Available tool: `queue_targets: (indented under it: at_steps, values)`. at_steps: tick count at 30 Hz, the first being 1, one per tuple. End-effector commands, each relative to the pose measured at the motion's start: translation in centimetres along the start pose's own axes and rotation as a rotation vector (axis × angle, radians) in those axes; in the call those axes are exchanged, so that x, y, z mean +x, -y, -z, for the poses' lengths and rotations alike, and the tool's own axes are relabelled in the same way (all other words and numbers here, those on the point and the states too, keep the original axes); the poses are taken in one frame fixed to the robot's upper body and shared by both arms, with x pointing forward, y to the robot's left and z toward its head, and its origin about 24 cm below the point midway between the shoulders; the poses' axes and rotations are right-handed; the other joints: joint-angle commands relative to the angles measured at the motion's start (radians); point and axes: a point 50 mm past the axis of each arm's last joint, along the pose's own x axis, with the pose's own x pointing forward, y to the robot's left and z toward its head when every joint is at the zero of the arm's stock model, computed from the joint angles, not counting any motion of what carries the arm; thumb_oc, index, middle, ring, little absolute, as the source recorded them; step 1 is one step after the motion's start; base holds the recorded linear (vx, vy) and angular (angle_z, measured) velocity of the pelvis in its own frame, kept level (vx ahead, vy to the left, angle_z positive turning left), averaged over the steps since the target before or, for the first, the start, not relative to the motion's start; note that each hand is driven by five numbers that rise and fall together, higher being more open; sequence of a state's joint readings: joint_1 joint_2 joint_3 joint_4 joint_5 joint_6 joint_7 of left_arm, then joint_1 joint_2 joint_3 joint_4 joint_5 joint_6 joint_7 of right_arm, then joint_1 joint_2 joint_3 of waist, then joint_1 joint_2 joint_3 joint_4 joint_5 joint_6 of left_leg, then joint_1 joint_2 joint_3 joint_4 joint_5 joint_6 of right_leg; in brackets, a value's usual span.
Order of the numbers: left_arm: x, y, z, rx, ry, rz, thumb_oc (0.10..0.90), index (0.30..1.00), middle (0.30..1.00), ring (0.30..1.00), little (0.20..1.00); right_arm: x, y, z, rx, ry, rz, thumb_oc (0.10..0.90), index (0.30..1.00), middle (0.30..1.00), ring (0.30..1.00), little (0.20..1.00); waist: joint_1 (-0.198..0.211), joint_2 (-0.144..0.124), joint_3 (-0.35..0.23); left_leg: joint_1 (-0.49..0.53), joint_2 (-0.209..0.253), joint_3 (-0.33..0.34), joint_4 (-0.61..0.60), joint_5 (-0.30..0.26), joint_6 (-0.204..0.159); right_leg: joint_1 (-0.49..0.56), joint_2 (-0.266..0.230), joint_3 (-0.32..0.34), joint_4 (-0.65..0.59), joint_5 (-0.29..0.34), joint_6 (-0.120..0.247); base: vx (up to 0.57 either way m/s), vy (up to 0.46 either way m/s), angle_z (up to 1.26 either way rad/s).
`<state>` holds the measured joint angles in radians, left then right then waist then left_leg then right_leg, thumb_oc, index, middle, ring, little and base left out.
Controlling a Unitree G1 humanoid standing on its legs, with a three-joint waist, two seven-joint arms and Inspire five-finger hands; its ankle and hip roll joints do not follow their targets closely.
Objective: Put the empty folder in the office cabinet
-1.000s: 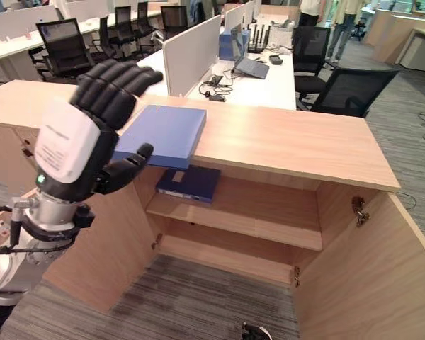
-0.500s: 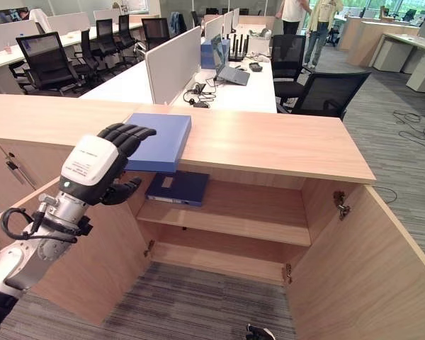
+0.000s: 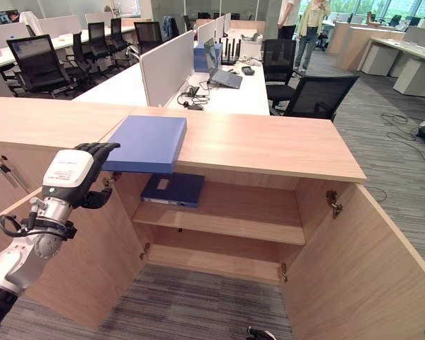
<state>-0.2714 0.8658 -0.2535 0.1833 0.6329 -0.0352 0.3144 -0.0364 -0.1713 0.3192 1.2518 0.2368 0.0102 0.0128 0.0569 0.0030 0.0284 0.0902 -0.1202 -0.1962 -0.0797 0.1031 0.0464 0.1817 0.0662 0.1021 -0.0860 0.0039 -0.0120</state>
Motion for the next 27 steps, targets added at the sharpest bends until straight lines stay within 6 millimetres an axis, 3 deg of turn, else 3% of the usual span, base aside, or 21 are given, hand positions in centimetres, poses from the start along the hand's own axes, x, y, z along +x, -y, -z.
queue_targets:
  at_steps: [1,19,27]
  values:
    - [4.4,-5.4,-1.2,-0.007,0.025,-0.274,0.800,0.900,0.900,0.900,0.900,-0.5,1.5,2.4,-0.053,-0.055,0.031,0.800,0.900,0.900,0.900,0.900,-0.021,0.007,-0.064,0.036,-0.024,-0.017,-0.008,-0.146,0.016,-0.019,0.000,-0.059,-0.001,-0.024,0.069,0.03,0.002,-0.06]
    - [6.2,-4.5,-0.6,0.101,-0.025,-0.219,0.800,0.900,0.900,0.900,0.900,-0.6,1.9,2.8,-0.062,-0.074,0.051,0.800,0.900,0.900,0.900,0.900,-0.039,0.016,-0.067,0.043,-0.024,0.000,-0.008,-0.152,0.017,-0.016,0.000,-0.051,-0.001,-0.025,0.072,0.00,0.000,-0.03]
    - [7.0,-4.7,0.9,0.214,-0.079,-0.203,0.800,0.900,0.900,0.900,0.900,-0.6,2.1,3.0,-0.057,-0.075,0.058,0.800,0.900,0.900,0.900,0.900,-0.047,0.018,-0.069,0.044,-0.022,0.012,-0.008,-0.155,0.017,-0.020,0.000,-0.046,-0.001,-0.023,0.076,0.00,0.000,0.00]
